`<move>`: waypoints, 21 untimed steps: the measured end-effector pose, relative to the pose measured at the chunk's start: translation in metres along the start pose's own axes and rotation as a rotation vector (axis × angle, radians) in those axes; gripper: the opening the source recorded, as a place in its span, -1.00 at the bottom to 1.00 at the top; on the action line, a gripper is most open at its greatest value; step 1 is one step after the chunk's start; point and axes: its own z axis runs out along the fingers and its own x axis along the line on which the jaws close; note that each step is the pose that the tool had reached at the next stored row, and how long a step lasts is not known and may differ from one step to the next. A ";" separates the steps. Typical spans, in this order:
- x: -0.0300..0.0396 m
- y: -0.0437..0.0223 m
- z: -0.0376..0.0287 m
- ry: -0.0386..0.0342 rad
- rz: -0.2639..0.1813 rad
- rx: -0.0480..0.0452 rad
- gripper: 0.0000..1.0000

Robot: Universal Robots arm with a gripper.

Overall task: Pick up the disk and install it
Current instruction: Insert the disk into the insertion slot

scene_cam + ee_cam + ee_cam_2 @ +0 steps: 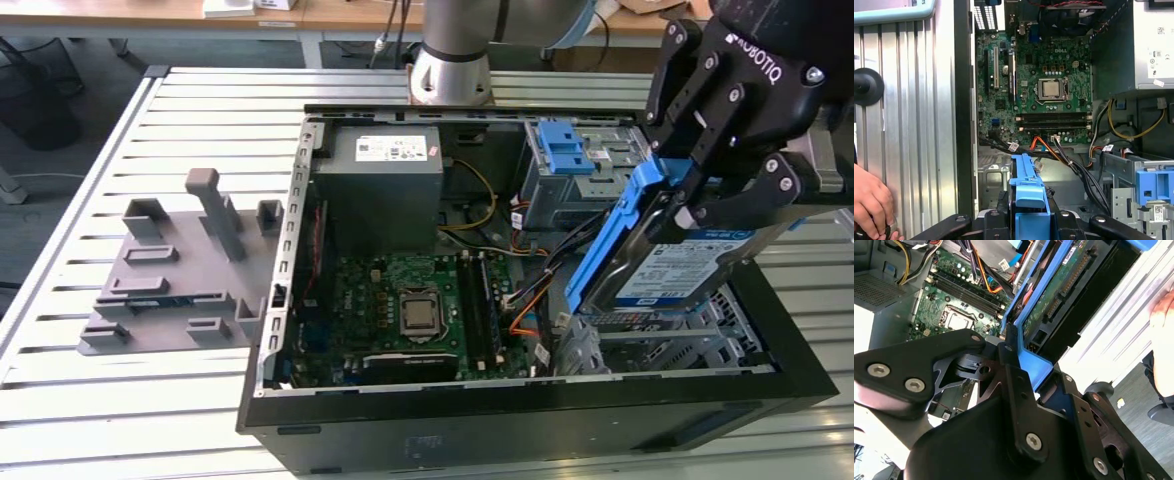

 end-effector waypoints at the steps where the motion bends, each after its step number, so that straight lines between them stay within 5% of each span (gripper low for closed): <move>1: 0.0000 0.0000 0.0000 0.0000 0.000 0.0000 -0.26; 9: -0.0001 -0.0007 0.0008 -0.0001 0.000 0.0000 -0.26; 21: -0.0007 -0.0176 0.0102 0.0000 0.000 -0.0002 -0.26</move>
